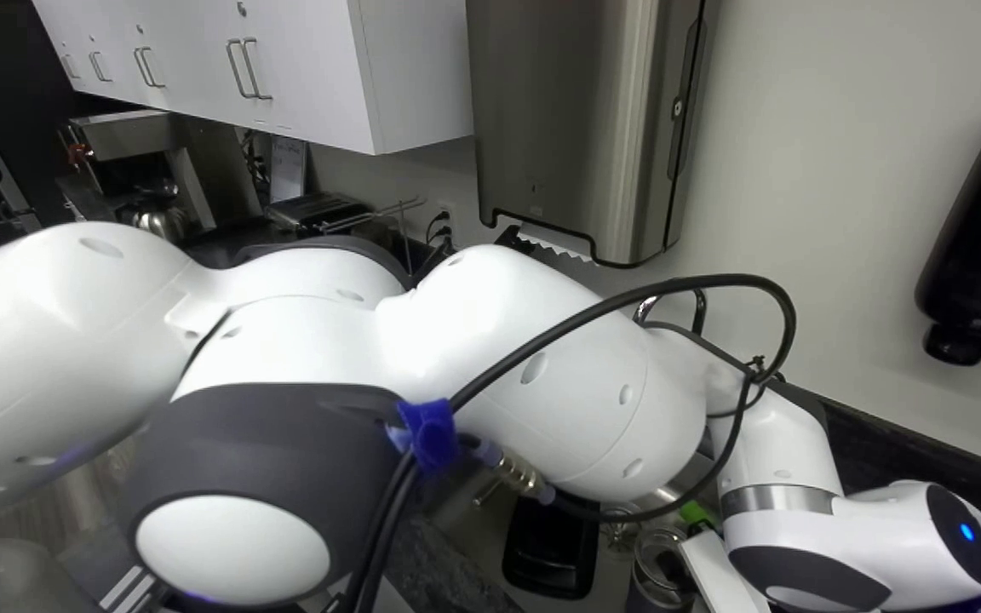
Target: Take the straw out of the sink and put it in the cutlery compartment, pick the lid on the tray, place it on the cup in the sink, lift the cup, drop it in the sink then move the pan in the sink to the left
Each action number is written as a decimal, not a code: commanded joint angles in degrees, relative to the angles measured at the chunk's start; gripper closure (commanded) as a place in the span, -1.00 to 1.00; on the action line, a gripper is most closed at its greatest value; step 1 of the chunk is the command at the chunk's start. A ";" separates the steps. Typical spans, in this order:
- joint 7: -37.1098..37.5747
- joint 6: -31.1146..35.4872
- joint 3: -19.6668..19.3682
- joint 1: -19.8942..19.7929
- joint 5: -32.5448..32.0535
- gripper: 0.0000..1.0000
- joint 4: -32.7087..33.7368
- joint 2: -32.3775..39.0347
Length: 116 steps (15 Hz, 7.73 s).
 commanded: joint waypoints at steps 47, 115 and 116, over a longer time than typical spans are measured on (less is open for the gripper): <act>4.51 4.87 -3.05 1.53 -1.77 -0.98 -0.21 0.82; 4.50 34.62 -6.92 17.61 -18.64 1.00 -33.67 -20.94; 4.84 34.77 -7.06 17.83 -18.70 1.00 -33.50 -20.60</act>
